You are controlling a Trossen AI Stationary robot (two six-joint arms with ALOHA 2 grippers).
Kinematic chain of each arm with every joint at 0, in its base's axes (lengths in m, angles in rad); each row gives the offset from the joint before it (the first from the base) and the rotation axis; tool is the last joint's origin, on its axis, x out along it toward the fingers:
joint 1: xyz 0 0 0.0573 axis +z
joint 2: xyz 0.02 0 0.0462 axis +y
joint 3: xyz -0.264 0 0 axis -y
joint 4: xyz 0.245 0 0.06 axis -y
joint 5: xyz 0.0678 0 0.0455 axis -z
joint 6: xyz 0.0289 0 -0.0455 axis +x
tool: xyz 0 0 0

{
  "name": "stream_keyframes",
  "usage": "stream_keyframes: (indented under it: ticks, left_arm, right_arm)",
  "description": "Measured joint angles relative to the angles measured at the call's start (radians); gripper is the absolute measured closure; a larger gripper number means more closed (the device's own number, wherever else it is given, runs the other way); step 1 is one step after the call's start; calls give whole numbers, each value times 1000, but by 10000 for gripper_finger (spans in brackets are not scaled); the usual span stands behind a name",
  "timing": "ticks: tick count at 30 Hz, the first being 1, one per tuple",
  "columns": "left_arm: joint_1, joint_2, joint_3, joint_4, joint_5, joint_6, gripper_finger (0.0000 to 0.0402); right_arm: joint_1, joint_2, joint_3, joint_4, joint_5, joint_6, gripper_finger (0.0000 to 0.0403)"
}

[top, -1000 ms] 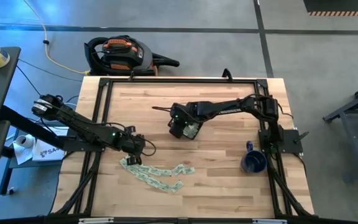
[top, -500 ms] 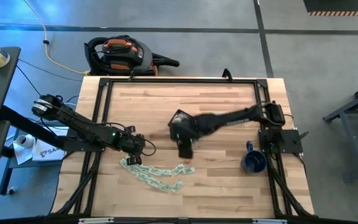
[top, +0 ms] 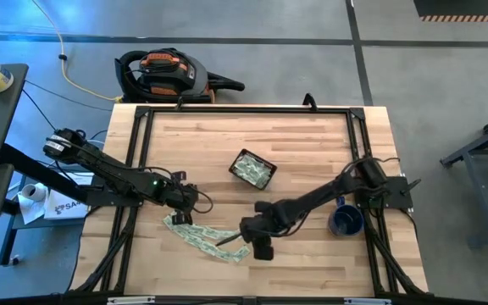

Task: Pick and place Stevia / Truvia into bins
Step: Put the stevia packet into the black bin

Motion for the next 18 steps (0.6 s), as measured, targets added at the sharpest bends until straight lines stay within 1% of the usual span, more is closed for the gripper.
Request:
stream_keyframes:
  ticks: [7,9,11,15,18]
  left_arm:
    - [0,0,0,-10,14,7,286]
    - [0,0,0,-10,18,7,286]
    - [0,0,0,-10,19,7,286]
    - [0,0,0,-9,19,4,286]
    - [0,0,0,-9,19,3,286]
  right_arm:
    - [-10,12,0,3,80,-1,264]
    - [-11,12,0,2,95,-2,257]
    - [-13,16,0,3,96,-2,241]
    - [-16,31,0,-7,69,-2,198]
    - [-16,32,0,-8,77,-21,169]
